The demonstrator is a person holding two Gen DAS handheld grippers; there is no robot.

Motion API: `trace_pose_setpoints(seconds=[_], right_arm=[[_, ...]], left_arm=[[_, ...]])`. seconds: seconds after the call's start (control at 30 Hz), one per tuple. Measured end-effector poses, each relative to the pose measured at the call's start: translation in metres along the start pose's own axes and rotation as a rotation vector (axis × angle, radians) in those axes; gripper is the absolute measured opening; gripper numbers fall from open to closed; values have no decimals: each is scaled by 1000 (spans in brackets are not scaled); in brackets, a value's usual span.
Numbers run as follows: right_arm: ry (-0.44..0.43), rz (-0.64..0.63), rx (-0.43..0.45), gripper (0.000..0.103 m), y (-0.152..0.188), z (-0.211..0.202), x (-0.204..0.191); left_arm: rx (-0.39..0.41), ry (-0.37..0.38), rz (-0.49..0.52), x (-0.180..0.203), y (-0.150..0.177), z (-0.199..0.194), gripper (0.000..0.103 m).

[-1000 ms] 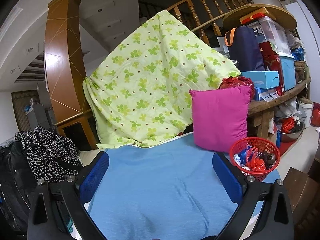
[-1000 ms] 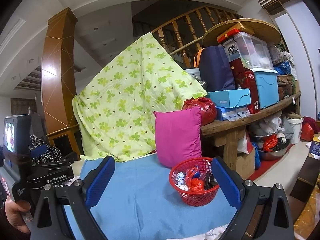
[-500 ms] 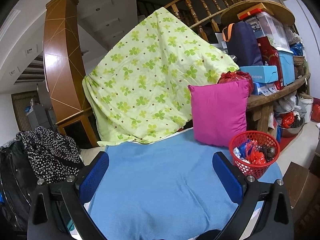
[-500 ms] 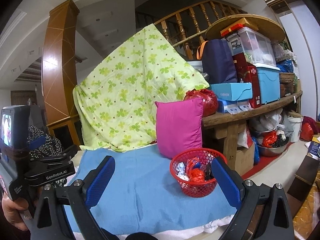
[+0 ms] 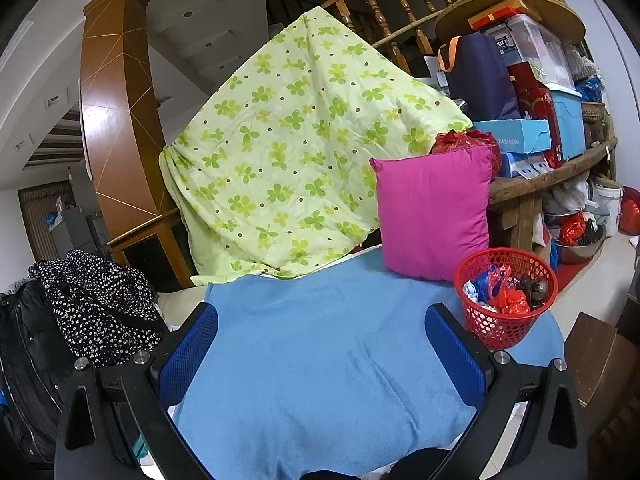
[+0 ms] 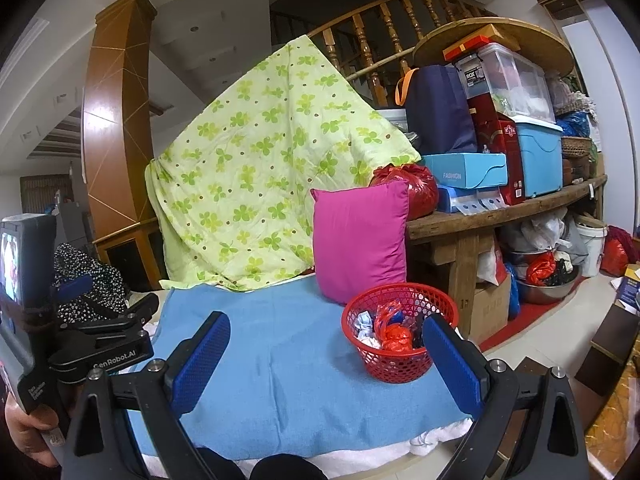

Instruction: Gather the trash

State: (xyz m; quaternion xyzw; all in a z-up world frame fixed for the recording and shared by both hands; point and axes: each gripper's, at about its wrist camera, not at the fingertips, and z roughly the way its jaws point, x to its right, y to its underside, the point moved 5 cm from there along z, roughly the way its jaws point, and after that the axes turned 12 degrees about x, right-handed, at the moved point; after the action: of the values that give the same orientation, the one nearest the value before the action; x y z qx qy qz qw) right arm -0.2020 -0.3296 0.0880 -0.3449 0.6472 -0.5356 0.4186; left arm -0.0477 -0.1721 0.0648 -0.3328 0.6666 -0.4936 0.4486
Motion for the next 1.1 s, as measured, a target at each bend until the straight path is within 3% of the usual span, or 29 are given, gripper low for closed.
trace_pose_setpoints(seconds=[1.1], right_arm=[[9, -8, 13, 99, -4, -2, 3]], left_arm=[[-15, 24, 16, 1, 13, 0, 103]])
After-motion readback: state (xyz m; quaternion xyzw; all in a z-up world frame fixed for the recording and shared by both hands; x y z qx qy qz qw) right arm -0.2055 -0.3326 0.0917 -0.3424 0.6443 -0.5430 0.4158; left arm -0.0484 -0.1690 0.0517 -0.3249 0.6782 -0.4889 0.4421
